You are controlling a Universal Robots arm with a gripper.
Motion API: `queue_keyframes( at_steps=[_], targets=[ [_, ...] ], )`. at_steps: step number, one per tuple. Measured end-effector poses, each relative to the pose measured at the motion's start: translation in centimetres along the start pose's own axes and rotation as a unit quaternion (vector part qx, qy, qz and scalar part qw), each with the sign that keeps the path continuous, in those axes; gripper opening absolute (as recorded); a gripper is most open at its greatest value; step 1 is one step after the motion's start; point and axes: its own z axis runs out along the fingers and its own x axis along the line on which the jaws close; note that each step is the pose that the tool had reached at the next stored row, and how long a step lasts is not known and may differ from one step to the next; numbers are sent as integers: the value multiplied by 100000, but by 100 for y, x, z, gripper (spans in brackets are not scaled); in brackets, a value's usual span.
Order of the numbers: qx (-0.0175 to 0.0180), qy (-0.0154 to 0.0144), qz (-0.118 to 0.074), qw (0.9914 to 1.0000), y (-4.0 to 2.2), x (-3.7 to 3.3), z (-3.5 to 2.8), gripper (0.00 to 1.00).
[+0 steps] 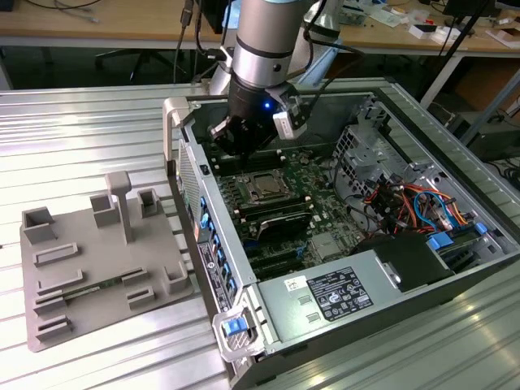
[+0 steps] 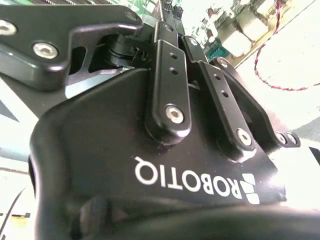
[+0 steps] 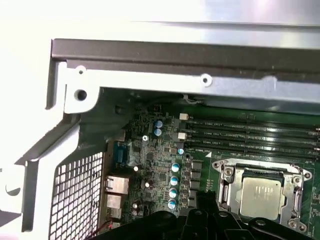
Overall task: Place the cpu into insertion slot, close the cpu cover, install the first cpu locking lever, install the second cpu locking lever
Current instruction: 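Install the first cpu locking lever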
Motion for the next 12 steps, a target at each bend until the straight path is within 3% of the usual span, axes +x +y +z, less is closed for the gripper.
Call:
queue_keyframes(
  at_steps=[6,8,9,12],
  targets=[
    [-118,-36,-2,100000,112,1,-4,11],
    [-520,-74,-17,99999,128,-1,-3,11],
    [-1292,-150,-6,99992,155,-4,0,11],
    [-1708,-192,0,99985,194,-7,23,11]
  ],
)
